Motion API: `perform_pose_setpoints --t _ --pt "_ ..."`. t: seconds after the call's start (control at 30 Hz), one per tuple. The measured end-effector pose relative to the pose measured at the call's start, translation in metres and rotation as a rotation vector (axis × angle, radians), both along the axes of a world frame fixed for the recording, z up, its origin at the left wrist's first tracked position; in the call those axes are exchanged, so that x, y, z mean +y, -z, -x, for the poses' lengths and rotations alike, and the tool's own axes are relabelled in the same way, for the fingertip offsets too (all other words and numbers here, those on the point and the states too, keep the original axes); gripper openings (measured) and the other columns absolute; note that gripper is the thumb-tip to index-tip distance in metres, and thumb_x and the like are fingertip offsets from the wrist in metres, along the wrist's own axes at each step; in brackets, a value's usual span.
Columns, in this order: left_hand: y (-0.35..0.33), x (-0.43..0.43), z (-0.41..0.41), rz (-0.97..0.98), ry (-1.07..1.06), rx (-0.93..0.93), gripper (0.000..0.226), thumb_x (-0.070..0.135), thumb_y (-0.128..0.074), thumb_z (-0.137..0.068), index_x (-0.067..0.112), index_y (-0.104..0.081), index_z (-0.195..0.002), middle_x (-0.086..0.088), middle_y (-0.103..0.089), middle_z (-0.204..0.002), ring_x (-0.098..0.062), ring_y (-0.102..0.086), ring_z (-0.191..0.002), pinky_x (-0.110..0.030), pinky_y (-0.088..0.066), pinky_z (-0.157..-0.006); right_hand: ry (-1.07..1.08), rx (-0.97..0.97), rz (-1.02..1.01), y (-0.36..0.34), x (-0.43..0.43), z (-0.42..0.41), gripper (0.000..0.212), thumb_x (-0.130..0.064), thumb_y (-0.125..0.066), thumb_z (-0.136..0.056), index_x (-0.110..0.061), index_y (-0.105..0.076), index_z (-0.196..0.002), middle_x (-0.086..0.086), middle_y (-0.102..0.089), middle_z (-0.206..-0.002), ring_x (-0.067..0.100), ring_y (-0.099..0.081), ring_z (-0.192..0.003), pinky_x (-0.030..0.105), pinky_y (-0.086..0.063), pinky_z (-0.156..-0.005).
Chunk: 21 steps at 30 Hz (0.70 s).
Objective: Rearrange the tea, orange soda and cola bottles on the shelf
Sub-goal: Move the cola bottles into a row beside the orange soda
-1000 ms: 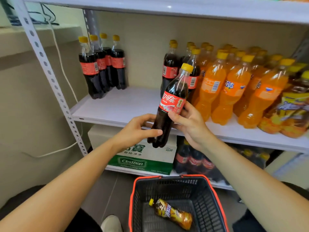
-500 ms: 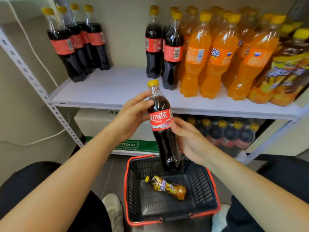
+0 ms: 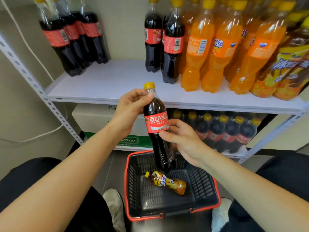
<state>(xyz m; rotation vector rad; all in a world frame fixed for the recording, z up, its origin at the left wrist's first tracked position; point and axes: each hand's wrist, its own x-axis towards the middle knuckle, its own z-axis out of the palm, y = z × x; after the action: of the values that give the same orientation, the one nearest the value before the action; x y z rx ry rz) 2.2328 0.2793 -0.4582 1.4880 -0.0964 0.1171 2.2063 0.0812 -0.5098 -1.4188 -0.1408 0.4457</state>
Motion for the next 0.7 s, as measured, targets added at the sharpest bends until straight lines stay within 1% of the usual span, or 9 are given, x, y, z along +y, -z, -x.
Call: perform_pose_setpoints --t 0.07,0.13,0.23,0.3,0.43,0.5,0.53,0.63,0.7 --pt "0.0 0.0 0.0 0.001 0.009 0.012 0.019 0.031 -0.071 -0.088 0.015 -0.064 -0.097 0.005 -0.074 -0.088 -0.01 -0.07 -0.08 -0.023 -0.055 -0.072 -0.015 0.014 -0.025 0.002 0.002 0.002 0.052 -0.026 -0.083 -0.074 -0.013 -0.062 -0.119 0.01 -0.073 -0.117 0.028 -0.069 -0.112 0.053 -0.048 -0.103" --pt "-0.002 0.003 0.0 0.025 0.035 0.041 0.02 0.035 -0.069 -0.092 0.016 -0.065 -0.099 0.002 -0.075 -0.096 -0.012 -0.07 -0.087 -0.026 -0.053 -0.077 -0.031 0.042 -0.083 0.001 0.004 0.002 0.052 -0.028 -0.081 -0.078 -0.01 -0.062 -0.122 0.011 -0.074 -0.116 0.028 -0.069 -0.112 0.05 -0.049 -0.102" --pt "-0.004 0.009 0.001 0.037 0.147 0.102 0.04 0.031 -0.06 -0.089 0.012 -0.064 -0.124 -0.006 -0.073 -0.124 -0.022 -0.069 -0.112 -0.035 -0.053 -0.092 -0.038 0.072 -0.162 -0.001 0.006 0.002 0.051 -0.03 -0.081 -0.08 -0.005 -0.062 -0.121 0.011 -0.074 -0.11 0.026 -0.07 -0.106 0.044 -0.053 -0.1" --pt "-0.004 0.012 0.002 0.043 0.234 0.115 0.05 0.021 -0.058 -0.087 0.013 -0.058 -0.135 -0.009 -0.07 -0.131 -0.027 -0.066 -0.121 -0.042 -0.052 -0.101 -0.024 0.083 -0.171 0.0 0.005 0.001 0.048 -0.029 -0.08 -0.082 -0.005 -0.061 -0.12 0.01 -0.075 -0.108 0.025 -0.071 -0.105 0.041 -0.055 -0.096" --pt "-0.006 0.015 0.005 0.038 0.231 0.058 0.051 0.014 -0.064 -0.087 0.013 -0.057 -0.138 -0.008 -0.07 -0.13 -0.03 -0.067 -0.12 -0.036 -0.057 -0.095 -0.077 0.019 -0.091 0.0 0.002 -0.002 0.047 -0.032 -0.074 -0.084 -0.01 -0.056 -0.121 0.007 -0.075 -0.108 0.022 -0.071 -0.107 0.041 -0.052 -0.1" --pt "-0.006 0.013 0.006 0.04 0.17 0.039 0.048 0.014 -0.067 -0.089 0.015 -0.059 -0.136 -0.007 -0.072 -0.128 -0.029 -0.069 -0.118 -0.033 -0.057 -0.09 -0.117 -0.055 0.014 0.0 0.001 -0.002 0.051 -0.036 -0.077 -0.083 -0.018 -0.054 -0.125 0.006 -0.074 -0.116 0.021 -0.069 -0.114 0.042 -0.05 -0.105" --pt "-0.006 0.012 0.007 0.032 0.138 0.032 0.046 0.013 -0.068 -0.09 0.016 -0.06 -0.136 -0.006 -0.073 -0.126 -0.028 -0.069 -0.117 -0.031 -0.057 -0.088 -0.135 -0.101 0.093 0.001 0.001 -0.002 0.059 -0.038 -0.082 -0.078 -0.027 -0.053 -0.129 0.004 -0.072 -0.122 0.018 -0.068 -0.116 0.039 -0.05 -0.104" --pt "-0.005 0.011 0.007 0.018 0.049 0.017 0.04 0.008 -0.067 -0.094 0.016 -0.062 -0.133 -0.002 -0.075 -0.121 -0.022 -0.071 -0.112 -0.026 -0.057 -0.082 -0.168 -0.225 0.315 0.003 0.005 0.001 0.083 -0.043 -0.091 -0.065 -0.057 -0.042 -0.131 -0.012 -0.063 -0.129 0.004 -0.061 -0.12 0.025 -0.047 -0.1" --pt "-0.004 0.008 0.008 0.04 -0.001 0.008 0.037 0.011 -0.069 -0.094 0.017 -0.064 -0.13 -0.001 -0.076 -0.118 -0.019 -0.073 -0.108 -0.026 -0.058 -0.081 -0.136 -0.286 0.365 0.007 0.009 0.0 0.086 -0.039 -0.093 -0.066 -0.062 -0.04 -0.129 -0.025 -0.06 -0.127 -0.006 -0.056 -0.12 0.016 -0.043 -0.095"
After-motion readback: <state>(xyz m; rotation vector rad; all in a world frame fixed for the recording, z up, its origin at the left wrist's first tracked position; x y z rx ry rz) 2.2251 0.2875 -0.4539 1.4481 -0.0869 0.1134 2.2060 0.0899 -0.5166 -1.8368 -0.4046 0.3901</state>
